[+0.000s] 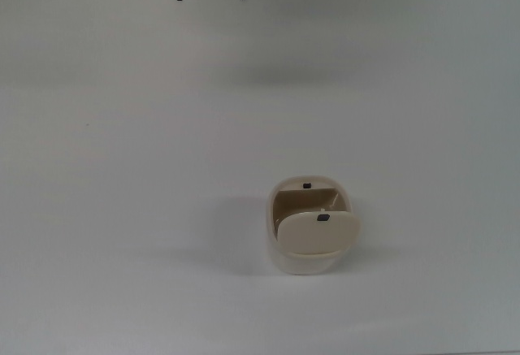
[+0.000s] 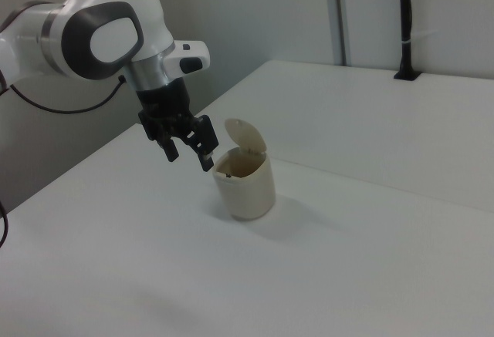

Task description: Open the trash can

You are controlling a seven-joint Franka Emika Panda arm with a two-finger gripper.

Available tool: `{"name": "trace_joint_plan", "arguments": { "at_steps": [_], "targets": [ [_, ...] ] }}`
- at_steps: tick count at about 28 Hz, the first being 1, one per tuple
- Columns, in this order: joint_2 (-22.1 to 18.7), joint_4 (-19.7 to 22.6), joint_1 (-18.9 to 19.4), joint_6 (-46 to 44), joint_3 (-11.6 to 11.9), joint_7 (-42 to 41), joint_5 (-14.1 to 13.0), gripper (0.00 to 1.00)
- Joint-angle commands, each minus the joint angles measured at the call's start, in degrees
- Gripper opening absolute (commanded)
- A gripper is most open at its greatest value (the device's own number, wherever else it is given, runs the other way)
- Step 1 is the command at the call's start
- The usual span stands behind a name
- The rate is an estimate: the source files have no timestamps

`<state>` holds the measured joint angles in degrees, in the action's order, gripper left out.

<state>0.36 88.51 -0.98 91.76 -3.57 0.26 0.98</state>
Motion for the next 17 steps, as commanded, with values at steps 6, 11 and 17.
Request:
{"name": "trace_joint_plan", "arguments": {
  "at_steps": [6,11,17],
  "targets": [
    [-1.2,1.1,0.1,-0.9,0.2,-0.9,-0.1,1.00],
    [-1.2,1.1,0.1,-0.9,0.5,-1.0,-0.4,1.00],
    [-1.2,1.1,0.1,-1.0,0.9,-1.1,-1.7,1.00]
  ]
}}
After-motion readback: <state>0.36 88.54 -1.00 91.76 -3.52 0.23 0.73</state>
